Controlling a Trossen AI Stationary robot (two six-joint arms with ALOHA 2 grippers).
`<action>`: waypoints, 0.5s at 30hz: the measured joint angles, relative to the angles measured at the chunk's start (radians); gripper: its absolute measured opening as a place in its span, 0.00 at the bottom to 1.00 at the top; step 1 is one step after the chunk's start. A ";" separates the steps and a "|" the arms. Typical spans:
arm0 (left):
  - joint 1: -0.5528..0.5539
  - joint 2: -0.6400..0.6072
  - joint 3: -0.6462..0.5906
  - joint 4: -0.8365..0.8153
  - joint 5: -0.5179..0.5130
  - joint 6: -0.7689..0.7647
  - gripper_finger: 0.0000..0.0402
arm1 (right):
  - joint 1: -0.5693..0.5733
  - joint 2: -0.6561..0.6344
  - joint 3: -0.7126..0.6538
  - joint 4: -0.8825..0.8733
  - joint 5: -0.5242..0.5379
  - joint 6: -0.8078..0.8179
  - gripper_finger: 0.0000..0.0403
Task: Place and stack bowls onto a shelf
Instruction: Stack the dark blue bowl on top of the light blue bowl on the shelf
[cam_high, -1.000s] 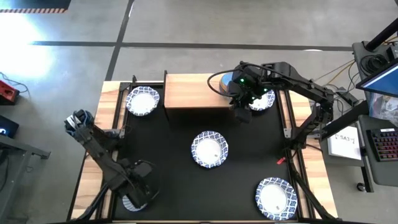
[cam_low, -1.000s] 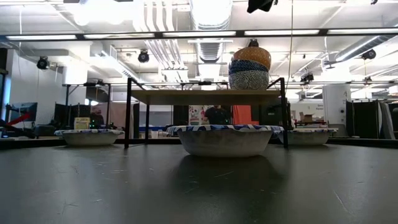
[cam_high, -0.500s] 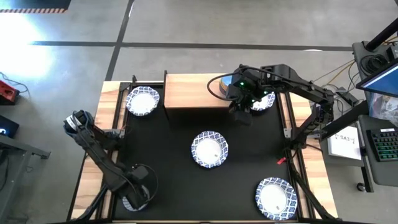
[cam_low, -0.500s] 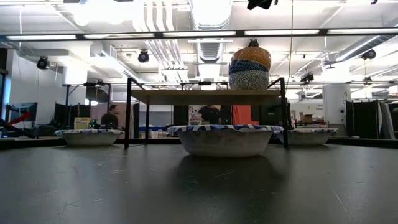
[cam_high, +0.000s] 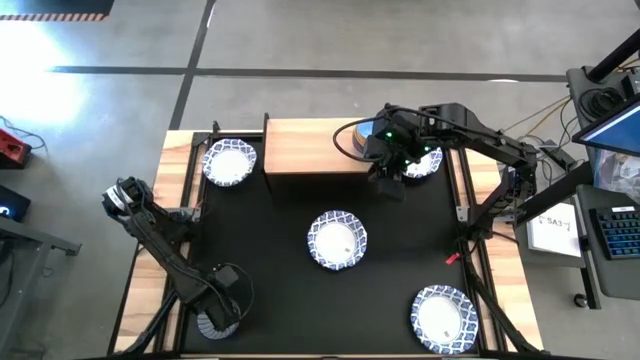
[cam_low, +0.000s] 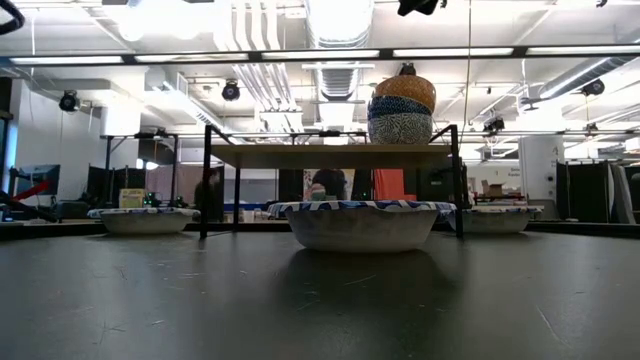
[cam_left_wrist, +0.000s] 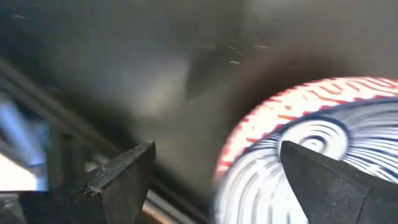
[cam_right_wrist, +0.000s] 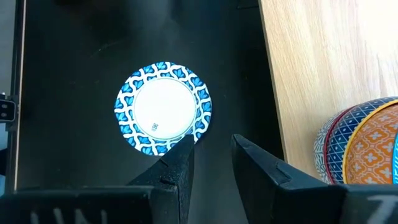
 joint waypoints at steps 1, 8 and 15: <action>0.000 0.000 -0.004 0.029 0.000 0.000 0.79 | 0.000 0.000 0.000 0.000 0.000 -0.001 0.24; 0.000 0.000 -0.008 0.099 -0.002 -0.001 0.68 | 0.000 0.000 0.000 0.000 0.000 -0.017 0.24; 0.005 0.007 -0.008 0.102 -0.016 0.001 0.60 | 0.000 0.000 0.000 0.000 0.000 -0.026 0.24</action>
